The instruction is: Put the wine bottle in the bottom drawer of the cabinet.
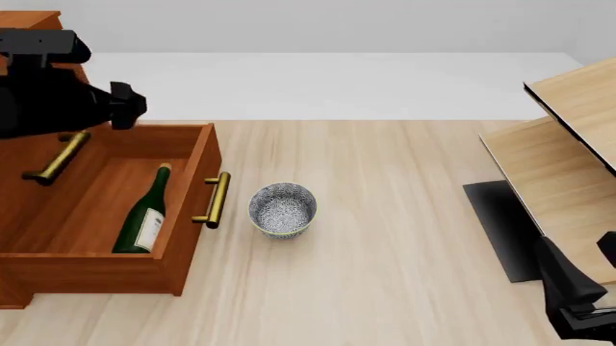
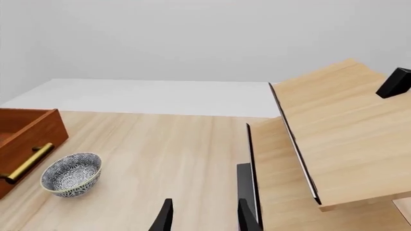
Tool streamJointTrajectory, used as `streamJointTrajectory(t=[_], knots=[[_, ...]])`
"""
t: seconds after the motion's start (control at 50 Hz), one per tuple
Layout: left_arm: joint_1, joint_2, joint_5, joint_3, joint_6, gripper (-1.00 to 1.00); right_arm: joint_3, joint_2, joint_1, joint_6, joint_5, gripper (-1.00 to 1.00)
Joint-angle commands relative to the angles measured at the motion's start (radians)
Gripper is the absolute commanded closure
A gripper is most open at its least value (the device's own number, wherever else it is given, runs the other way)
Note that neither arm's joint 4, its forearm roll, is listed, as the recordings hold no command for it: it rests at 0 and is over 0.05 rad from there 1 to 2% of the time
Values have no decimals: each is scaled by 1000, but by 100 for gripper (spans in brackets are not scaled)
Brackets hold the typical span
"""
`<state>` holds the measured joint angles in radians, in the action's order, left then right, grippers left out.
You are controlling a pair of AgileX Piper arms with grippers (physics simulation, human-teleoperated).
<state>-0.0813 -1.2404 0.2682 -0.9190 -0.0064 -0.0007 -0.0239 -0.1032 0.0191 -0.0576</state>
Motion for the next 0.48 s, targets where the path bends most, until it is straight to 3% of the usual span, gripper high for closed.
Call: streamJointTrajectory(t=[0.02, 0.48], knots=[[-36, 184, 137, -68, 1, -100, 0, -1, -6, -2, 2, -100], [-106, 403, 431, -320, -14, -100, 0, 0, -2, 4, 3, -100]])
